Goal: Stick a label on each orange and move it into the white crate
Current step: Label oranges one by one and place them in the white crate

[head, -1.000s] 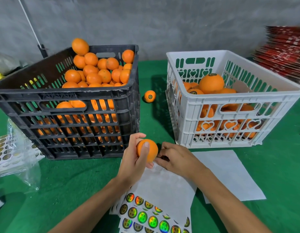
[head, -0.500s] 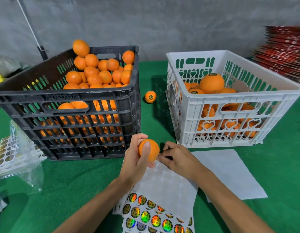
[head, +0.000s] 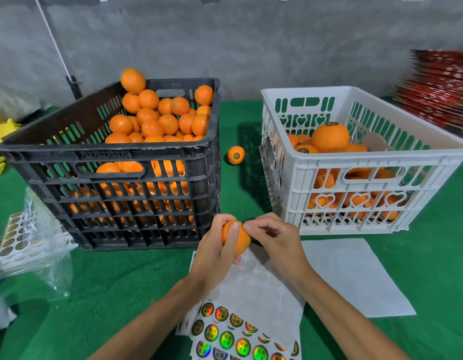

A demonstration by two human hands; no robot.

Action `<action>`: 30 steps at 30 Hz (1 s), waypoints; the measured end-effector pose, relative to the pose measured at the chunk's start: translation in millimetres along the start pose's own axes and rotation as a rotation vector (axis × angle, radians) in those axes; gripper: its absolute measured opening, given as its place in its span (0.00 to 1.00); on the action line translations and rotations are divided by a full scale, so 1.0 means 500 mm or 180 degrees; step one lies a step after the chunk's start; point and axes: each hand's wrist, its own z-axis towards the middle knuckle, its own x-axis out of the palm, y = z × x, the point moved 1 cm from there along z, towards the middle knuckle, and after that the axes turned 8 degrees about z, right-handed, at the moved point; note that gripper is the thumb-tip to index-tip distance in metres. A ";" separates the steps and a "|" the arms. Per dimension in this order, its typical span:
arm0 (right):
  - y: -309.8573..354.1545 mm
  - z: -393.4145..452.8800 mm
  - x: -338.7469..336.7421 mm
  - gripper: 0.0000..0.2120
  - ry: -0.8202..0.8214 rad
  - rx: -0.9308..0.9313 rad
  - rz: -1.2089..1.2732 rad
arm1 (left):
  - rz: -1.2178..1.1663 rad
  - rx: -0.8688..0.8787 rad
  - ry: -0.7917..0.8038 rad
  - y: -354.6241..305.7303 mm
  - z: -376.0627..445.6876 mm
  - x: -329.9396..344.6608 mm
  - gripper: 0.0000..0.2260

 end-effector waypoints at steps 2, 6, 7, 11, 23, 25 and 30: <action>0.001 -0.001 -0.011 0.07 0.0237 -0.0030 -0.0010 | -0.0057 -0.0092 0.0018 0.000 0.002 -0.002 0.17; 0.007 -0.012 -0.029 0.16 0.0733 -0.0660 -0.1625 | -0.0135 -0.0157 0.0145 -0.020 0.007 -0.003 0.13; 0.010 -0.016 -0.027 0.21 0.0821 -0.0886 -0.2113 | -0.0278 -0.0177 0.0188 -0.030 0.010 -0.002 0.12; 0.052 -0.018 0.006 0.40 0.0513 -0.1517 -0.3311 | -0.0966 -0.0440 0.0332 -0.086 0.026 0.001 0.19; 0.349 0.142 -0.067 0.30 -0.1168 -0.2317 -0.4122 | 0.0672 0.1418 0.0036 -0.412 0.174 -0.111 0.22; 0.379 0.172 -0.067 0.24 -0.1221 -0.2340 -0.4220 | 0.1447 0.1697 -0.0340 -0.432 0.198 -0.160 0.17; 0.397 0.225 0.046 0.21 -0.0873 -0.2683 -0.3598 | 0.2587 0.0959 -0.1207 -0.382 0.247 -0.343 0.12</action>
